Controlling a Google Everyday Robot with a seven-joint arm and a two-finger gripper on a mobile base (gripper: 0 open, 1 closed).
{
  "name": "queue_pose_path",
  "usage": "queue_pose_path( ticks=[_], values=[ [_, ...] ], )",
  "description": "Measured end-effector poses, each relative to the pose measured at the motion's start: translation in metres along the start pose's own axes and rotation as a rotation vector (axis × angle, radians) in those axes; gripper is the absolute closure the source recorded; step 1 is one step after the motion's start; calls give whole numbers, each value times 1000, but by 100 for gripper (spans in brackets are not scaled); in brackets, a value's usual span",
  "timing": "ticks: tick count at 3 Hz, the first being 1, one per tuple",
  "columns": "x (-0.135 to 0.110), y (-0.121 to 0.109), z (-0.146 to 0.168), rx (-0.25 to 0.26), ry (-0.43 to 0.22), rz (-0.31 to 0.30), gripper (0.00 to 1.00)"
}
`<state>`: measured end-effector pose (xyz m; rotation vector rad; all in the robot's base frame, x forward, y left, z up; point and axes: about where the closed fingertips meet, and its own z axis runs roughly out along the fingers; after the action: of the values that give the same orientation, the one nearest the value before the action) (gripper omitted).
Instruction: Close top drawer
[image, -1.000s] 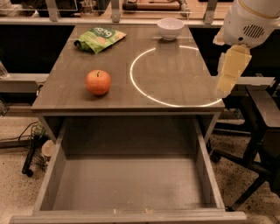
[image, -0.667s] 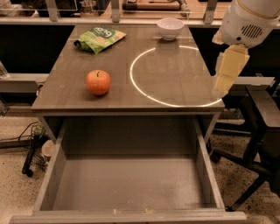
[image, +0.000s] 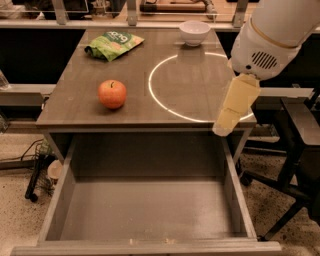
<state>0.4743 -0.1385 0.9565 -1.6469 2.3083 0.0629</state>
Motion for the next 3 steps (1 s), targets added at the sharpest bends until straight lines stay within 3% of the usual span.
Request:
queue_pose_path(
  ticks=[1,2,3],
  values=[
    [0,0,0,0,0,0,0],
    [6,-97,32,103,19,1,0],
    [57,-169,55,168,82,-47,0]
  ],
)
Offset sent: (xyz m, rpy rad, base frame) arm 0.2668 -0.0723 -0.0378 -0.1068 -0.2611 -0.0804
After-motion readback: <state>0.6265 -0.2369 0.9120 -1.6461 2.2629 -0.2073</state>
